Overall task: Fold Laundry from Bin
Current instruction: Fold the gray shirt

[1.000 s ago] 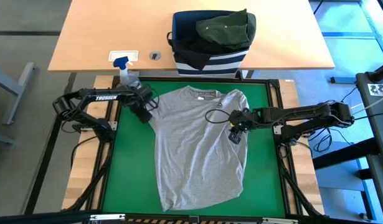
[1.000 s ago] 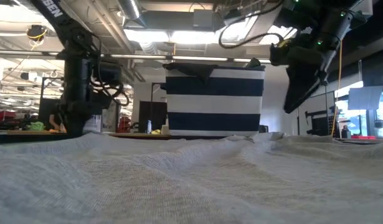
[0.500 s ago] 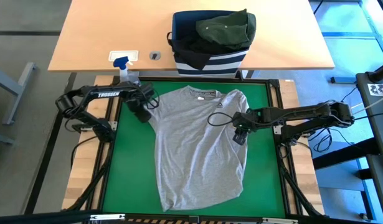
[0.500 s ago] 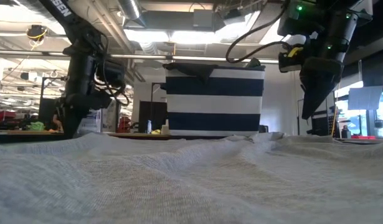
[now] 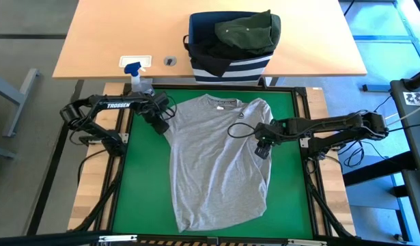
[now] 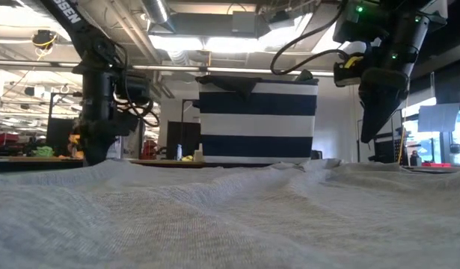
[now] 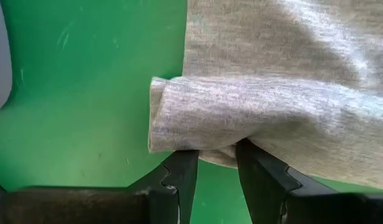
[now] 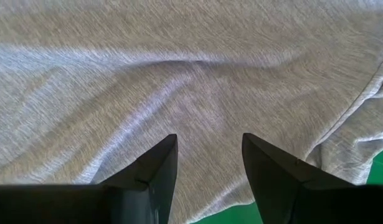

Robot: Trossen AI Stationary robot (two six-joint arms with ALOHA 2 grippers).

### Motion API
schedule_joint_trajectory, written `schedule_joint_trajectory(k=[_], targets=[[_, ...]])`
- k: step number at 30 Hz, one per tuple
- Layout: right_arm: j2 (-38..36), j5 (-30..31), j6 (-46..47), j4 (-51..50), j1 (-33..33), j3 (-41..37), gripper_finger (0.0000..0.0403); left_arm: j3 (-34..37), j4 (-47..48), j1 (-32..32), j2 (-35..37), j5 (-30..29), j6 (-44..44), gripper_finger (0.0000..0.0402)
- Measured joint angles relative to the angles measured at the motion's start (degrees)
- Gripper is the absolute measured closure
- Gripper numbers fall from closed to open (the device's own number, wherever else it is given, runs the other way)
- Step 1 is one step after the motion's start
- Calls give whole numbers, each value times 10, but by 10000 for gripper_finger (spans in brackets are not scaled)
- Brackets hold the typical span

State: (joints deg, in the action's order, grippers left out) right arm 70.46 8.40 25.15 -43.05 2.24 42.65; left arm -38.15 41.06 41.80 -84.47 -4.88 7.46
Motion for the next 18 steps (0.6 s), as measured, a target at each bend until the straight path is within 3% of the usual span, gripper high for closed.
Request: schedule_joint_trajectory(k=[3, 9, 12, 18], targets=[[0, 0, 0, -14, 0, 0, 224, -22, 47, 0, -4, -19, 19, 292], [0, 12, -27, -81, 0, 0, 223, -62, 188, 11, -12, -133, -18, 292], [0, 26, -39, -100, 0, 0, 224, -63, 264, 23, -30, -158, -21, 292], [0, 35, -45, -80, 0, 0, 224, -87, 274, 18, -22, -85, -17, 292]])
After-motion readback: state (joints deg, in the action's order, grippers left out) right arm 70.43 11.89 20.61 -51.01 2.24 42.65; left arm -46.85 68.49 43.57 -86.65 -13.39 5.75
